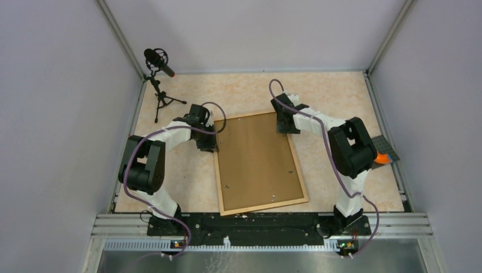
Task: Put the photo into the frame
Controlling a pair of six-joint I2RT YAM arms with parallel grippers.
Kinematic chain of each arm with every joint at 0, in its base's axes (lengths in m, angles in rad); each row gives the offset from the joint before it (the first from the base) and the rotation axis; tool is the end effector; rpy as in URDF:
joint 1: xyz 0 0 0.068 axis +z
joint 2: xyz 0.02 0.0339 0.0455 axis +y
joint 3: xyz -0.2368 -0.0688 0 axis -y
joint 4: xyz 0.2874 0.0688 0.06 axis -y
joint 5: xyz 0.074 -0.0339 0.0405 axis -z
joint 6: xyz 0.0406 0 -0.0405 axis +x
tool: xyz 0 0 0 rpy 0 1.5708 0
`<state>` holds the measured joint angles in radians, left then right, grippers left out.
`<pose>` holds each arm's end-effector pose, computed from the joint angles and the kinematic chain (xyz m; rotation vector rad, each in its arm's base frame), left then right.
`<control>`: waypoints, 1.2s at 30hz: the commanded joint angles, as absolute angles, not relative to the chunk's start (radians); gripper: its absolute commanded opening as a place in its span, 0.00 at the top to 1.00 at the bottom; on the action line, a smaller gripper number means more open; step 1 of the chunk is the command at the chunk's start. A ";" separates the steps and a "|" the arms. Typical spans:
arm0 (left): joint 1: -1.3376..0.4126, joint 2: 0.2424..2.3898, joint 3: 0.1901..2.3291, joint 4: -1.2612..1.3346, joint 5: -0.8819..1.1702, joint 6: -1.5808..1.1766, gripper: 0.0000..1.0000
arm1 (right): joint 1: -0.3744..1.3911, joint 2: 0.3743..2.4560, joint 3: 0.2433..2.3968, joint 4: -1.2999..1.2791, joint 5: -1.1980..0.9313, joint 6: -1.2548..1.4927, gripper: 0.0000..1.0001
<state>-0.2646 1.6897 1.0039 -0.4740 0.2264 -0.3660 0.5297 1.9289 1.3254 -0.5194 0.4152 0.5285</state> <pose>0.3392 -0.1013 0.1089 -0.0751 2.7811 -0.4804 0.3723 0.1990 0.1214 0.1206 2.5466 -0.1703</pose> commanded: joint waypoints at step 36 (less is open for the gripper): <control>-0.264 1.703 1.015 -0.489 0.215 -0.380 0.61 | 0.475 1.457 0.857 -0.524 -0.006 0.427 0.31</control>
<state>-0.2646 1.6955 1.0039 -0.4812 0.2123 -0.3695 0.4690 1.5501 0.9646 -0.5838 0.0509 0.3447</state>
